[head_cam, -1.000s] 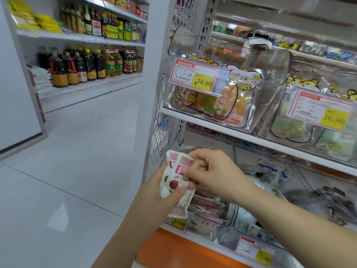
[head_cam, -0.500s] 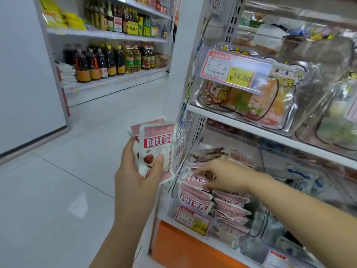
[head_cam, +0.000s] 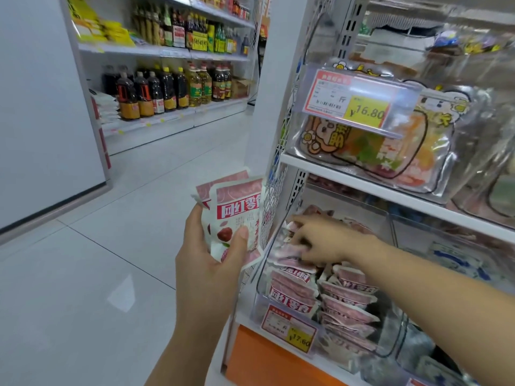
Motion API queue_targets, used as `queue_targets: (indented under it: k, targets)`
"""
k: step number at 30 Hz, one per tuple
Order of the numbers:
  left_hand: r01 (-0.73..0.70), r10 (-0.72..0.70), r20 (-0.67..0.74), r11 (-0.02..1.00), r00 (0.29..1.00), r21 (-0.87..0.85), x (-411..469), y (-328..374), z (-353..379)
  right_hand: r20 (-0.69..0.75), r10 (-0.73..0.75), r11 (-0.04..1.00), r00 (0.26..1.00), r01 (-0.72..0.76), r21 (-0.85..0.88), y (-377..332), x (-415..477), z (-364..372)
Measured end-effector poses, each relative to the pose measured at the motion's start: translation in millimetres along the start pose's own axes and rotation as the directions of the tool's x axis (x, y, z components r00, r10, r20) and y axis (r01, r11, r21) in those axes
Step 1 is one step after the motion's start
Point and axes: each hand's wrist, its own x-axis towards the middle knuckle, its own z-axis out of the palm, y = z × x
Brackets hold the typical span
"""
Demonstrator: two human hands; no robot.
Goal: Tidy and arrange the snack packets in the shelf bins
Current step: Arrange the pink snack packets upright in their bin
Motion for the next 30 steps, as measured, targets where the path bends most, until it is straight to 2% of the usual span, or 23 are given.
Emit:
queue_targets:
  k: [2,7,9,13,16,19,22,25,26,28,30]
  targets:
    - [0.01,-0.01,-0.001,1.0,1.0,-0.012,0,-1,0,-0.124,0.032,0.996,0.992,-0.021,0.086,21,4,4]
    - [0.017,-0.017,0.015,1.0,1.0,-0.003,0,0,0,-0.138,0.109,0.975,0.984,-0.079,0.206,37,10,12]
    - [0.018,-0.018,0.014,1.0,1.0,0.003,0,-1,-1,-0.227,0.109,0.966,0.968,-0.049,0.253,29,-2,12]
    - [0.019,-0.02,0.032,0.999,0.999,0.045,-3,-5,-1,-0.493,0.104,0.951,0.864,0.059,0.304,7,-54,6]
    - [0.01,-0.015,0.071,0.997,0.997,0.076,-9,-4,1,-0.559,0.153,0.907,0.815,0.109,0.406,-2,-98,7]
    - [-0.011,-0.001,0.122,0.994,0.993,0.104,-15,-1,2,-0.533,0.216,0.825,0.818,0.139,0.548,-7,-135,2]
    - [-0.009,-0.007,0.138,0.994,0.99,0.11,-20,0,5,-0.457,0.285,0.744,0.843,0.106,0.66,-7,-158,-5]
    - [0.011,-0.025,0.141,0.995,0.99,0.101,-24,3,8,-0.352,0.409,0.556,0.842,0.076,0.828,-5,-169,-7]
    - [0.013,-0.027,0.144,0.995,0.989,0.098,-25,3,10,-0.337,0.436,0.523,0.835,0.07,0.849,-6,-170,-8]
    - [0.016,-0.03,0.148,0.995,0.989,0.097,-26,4,12,-0.343,0.437,0.551,0.832,0.054,0.833,-5,-171,-10]
    - [0.02,-0.034,0.15,0.995,0.988,0.094,-26,4,14,-0.302,0.375,0.544,0.877,0.055,0.837,-9,-171,-15]
